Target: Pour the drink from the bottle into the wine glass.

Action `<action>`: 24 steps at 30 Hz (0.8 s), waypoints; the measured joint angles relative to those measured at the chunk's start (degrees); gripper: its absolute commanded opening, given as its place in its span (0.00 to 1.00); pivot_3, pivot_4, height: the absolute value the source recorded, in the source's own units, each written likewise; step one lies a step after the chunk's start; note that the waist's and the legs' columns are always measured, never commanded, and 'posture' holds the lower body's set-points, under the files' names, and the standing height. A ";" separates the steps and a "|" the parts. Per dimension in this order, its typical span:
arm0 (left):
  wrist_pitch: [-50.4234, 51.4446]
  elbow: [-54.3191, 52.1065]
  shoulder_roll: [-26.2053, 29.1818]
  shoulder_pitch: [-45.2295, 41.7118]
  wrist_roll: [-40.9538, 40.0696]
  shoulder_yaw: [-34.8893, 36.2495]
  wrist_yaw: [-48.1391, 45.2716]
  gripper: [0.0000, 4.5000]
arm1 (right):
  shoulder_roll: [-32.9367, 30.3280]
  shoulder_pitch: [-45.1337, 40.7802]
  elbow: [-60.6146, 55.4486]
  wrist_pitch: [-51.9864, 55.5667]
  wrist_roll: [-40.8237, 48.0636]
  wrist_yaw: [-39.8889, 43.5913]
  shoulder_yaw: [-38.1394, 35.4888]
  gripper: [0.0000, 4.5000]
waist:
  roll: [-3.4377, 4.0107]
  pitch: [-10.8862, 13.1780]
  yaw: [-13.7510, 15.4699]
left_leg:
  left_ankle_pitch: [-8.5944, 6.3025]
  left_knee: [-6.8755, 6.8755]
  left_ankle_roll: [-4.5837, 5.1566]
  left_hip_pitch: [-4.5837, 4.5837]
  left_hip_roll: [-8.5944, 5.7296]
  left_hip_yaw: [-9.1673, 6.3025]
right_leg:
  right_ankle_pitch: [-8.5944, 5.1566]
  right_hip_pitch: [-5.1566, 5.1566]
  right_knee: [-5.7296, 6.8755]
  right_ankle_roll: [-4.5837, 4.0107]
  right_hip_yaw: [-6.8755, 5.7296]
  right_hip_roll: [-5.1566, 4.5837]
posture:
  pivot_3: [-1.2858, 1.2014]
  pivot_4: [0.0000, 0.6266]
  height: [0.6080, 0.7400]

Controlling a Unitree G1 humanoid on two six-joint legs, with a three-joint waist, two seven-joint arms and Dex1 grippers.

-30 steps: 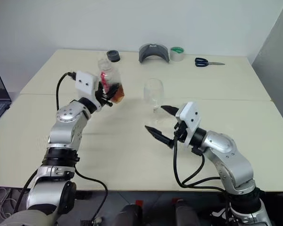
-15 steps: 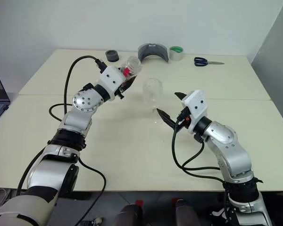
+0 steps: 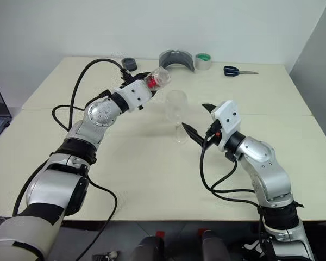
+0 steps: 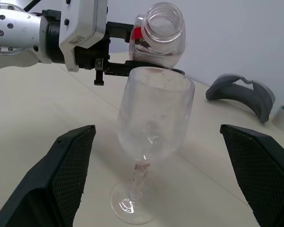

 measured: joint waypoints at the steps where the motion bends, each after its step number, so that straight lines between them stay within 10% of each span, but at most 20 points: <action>1: -0.62 0.32 0.16 -0.35 0.79 -0.50 0.51 0.38 | 0.00 0.00 0.11 0.00 0.00 0.03 -0.01 1.00 | 0.00 0.00 0.00 | 0.00 0.00 0.00 -0.01 0.00 0.00 | 0.00 -0.01 0.00 0.00 0.00 0.00 | 0.52 0.24 1.00; 24: -7.84 6.13 2.70 -5.59 11.42 -5.72 12.62 0.38 | 1.02 -0.50 2.96 -1.15 0.84 0.36 -0.15 1.00 | 0.00 0.00 -0.01 | 0.00 0.04 0.00 -0.16 0.00 0.06 | 0.01 -0.22 0.08 0.01 0.04 0.00 | 0.52 0.24 1.00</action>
